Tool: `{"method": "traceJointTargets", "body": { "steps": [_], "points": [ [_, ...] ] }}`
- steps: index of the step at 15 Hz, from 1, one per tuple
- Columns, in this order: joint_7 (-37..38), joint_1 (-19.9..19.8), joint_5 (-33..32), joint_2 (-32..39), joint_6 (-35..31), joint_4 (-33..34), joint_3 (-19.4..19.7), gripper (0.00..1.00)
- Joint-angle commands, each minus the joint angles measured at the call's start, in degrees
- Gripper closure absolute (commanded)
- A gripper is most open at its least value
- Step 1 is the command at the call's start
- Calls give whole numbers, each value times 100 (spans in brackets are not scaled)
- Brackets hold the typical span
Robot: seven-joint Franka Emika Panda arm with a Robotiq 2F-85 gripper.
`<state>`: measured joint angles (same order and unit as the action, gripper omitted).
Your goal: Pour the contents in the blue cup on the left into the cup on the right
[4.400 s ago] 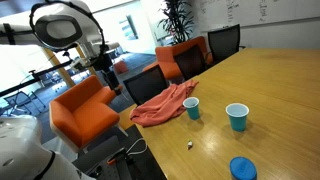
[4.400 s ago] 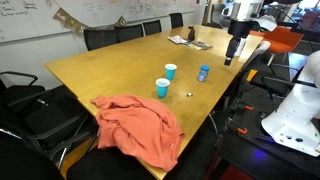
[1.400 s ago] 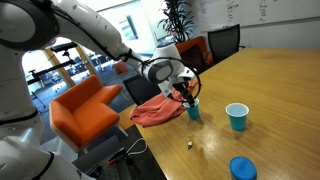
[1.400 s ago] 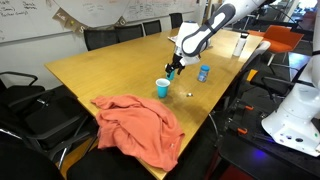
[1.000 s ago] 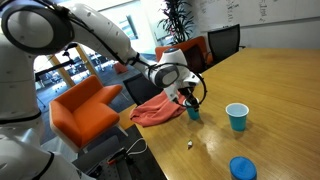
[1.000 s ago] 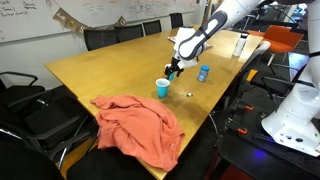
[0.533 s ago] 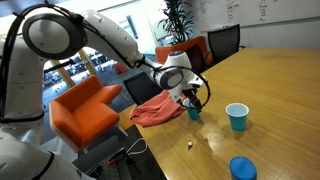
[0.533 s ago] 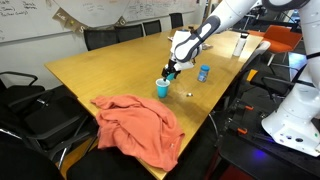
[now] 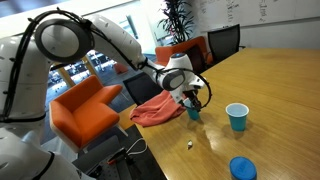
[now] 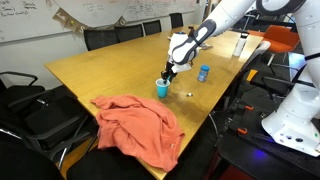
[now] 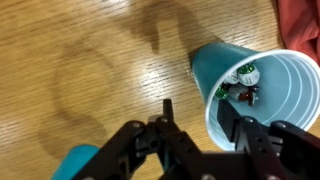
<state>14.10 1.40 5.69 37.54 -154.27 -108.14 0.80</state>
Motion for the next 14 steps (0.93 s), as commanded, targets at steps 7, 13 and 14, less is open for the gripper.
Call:
{"method": "traceJointTargets", "body": {
  "steps": [7,13,14],
  "points": [
    [6,94,138,10,80,97,-56,100],
    [-166,-23,233,-897,505,-293,-196,99],
    [-136,-1,178,-1078,687,-316,-128,99]
  ]
}}
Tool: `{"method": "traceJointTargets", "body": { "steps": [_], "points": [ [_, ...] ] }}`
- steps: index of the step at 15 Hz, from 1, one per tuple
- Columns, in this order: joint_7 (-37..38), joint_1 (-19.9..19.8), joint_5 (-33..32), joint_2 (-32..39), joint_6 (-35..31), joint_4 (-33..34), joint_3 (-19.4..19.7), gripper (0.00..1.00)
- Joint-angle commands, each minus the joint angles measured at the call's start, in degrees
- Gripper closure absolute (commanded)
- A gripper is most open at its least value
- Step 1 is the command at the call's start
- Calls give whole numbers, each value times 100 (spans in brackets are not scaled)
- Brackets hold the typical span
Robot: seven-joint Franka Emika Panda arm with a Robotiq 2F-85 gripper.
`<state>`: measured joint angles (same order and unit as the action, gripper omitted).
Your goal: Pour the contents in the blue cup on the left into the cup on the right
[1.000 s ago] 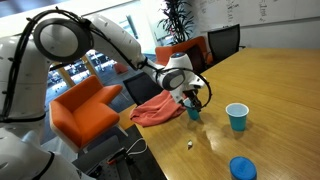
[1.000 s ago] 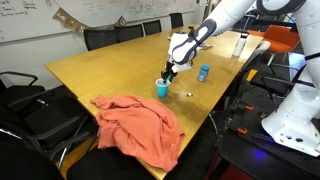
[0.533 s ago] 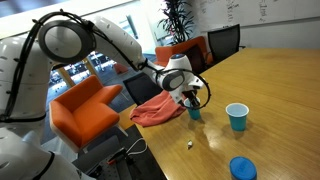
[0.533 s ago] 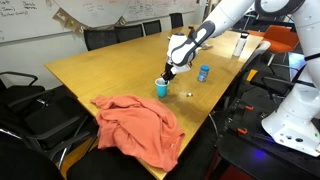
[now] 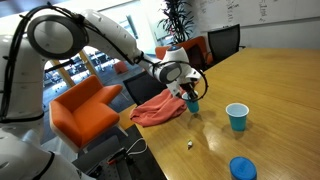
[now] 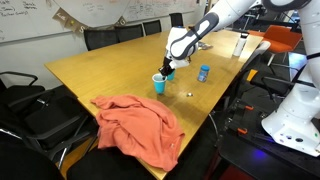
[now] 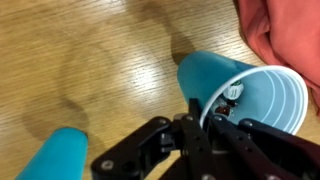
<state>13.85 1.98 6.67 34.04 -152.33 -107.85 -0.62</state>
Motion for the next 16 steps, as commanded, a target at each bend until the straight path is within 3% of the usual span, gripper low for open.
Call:
{"method": "traceJointTargets", "body": {
  "steps": [1,7,12,16],
  "points": [
    [-120,-48,-14,-914,663,-373,95,99],
    [26,-83,-921,-1610,1663,-158,723,99],
    [748,-41,-2510,-1519,1545,147,1424,99],
    [1749,91,-4058,-1137,1597,483,1900,99]
  ]
}}
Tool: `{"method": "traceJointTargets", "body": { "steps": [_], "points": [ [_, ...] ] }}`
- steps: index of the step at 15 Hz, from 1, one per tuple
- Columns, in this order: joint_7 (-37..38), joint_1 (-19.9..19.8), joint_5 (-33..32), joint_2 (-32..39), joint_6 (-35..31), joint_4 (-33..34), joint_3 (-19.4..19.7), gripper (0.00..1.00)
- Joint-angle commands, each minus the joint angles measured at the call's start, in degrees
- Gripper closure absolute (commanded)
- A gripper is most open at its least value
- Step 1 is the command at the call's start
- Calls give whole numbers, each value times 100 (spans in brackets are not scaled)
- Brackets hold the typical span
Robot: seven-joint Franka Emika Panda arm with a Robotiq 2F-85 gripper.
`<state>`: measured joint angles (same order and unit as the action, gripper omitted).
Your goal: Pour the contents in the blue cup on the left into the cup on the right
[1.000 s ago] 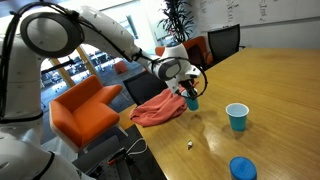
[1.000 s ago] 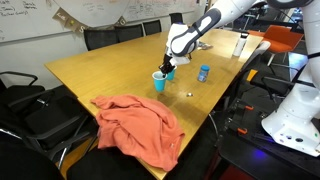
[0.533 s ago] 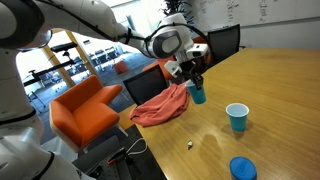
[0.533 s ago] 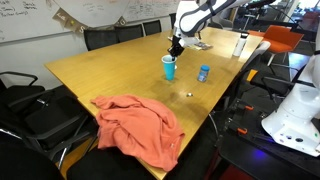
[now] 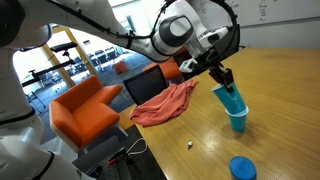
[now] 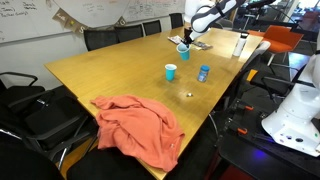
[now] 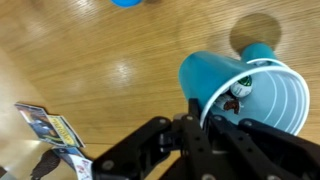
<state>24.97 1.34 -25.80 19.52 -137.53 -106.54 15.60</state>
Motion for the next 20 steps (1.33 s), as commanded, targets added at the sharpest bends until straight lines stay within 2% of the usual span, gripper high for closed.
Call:
{"method": "traceJointTargets", "body": {
  "steps": [1,5,6,7,11,12,14,17,20],
  "points": [
    [854,183,-1124,429,152,445,354,99],
    [1612,182,-1994,947,262,823,372,99],
    [1737,170,-2037,991,328,835,308,99],
    [1485,-27,-1912,769,68,561,181,96],
    [1621,23,-1969,999,123,732,173,96],
    [2112,260,-2350,1243,442,982,415,99],
    [2662,375,-2845,1553,783,1278,469,99],
    [3292,419,-3419,2018,1461,1704,285,99],
    [3505,405,-3656,2470,2006,2128,29,99]
  ]
}}
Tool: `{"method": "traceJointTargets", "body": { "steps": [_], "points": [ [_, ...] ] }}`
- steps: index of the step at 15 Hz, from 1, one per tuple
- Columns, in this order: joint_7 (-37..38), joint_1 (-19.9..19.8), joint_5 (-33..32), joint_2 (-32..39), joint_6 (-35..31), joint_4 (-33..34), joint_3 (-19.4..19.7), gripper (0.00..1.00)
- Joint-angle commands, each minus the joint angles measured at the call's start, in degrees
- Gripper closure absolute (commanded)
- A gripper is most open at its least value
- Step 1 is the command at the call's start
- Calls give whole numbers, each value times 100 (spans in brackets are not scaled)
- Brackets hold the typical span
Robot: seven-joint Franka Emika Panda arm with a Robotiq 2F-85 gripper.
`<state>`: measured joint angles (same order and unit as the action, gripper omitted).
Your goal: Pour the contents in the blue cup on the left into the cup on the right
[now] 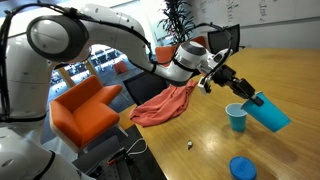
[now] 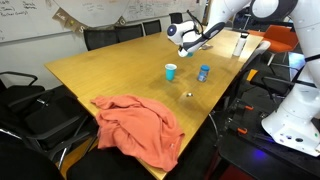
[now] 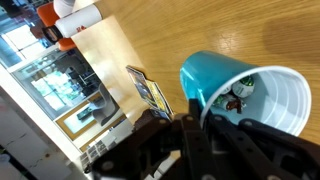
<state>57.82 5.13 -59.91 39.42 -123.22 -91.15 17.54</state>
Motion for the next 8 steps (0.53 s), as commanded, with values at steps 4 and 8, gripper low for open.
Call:
{"method": "traceJointTargets", "body": {
  "steps": [4,8],
  "points": [
    [183,58,-428,918,1011,1072,-433,99],
    [99,143,-616,1272,1348,1502,-561,99]
  ]
}}
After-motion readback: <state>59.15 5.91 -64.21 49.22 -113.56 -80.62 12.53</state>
